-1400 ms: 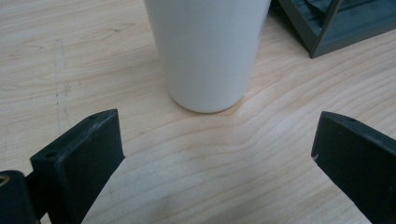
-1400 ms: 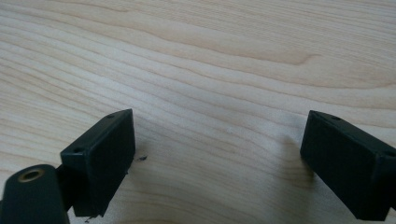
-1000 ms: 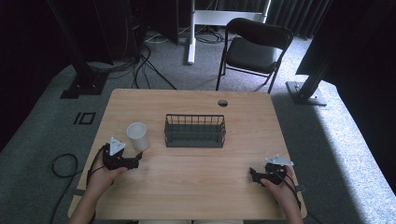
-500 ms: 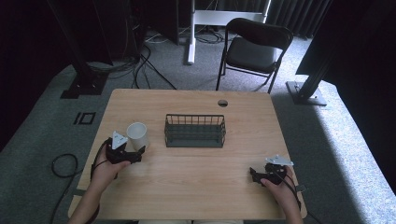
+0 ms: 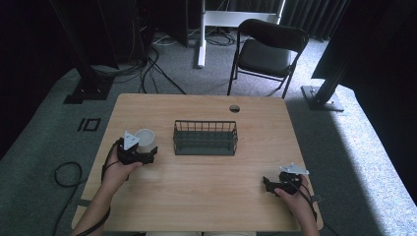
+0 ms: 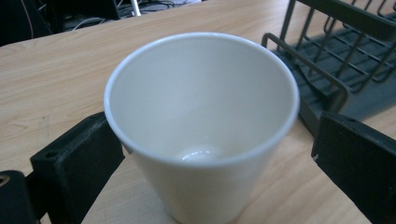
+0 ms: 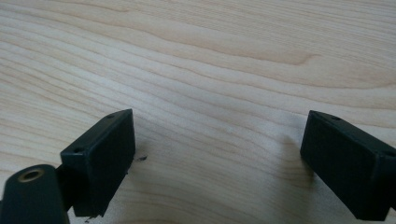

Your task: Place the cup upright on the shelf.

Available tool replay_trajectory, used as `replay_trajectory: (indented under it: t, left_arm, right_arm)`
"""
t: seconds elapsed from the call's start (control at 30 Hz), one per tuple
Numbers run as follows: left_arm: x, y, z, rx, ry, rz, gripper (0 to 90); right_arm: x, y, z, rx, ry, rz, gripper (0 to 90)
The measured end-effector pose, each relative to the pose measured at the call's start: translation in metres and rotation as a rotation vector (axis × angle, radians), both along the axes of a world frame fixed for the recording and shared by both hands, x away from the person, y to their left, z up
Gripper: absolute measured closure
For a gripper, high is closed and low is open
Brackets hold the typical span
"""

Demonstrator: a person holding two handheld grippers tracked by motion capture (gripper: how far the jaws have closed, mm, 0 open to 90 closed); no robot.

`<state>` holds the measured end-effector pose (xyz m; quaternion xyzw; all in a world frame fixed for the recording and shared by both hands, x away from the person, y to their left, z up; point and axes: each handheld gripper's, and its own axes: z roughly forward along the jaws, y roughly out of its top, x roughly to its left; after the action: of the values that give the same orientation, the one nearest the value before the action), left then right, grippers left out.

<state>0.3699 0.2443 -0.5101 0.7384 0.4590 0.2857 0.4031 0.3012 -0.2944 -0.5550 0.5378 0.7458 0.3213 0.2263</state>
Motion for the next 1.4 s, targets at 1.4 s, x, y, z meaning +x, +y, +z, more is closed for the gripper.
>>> replay_trajectory:
  t: [1.4]
  left_arm:
    - [0.004,-0.009,0.067,-0.022,-0.112,-0.018,20.3]
  right_arm:
    - [0.0,0.0,0.0,-0.001,-0.001,0.001,9.9]
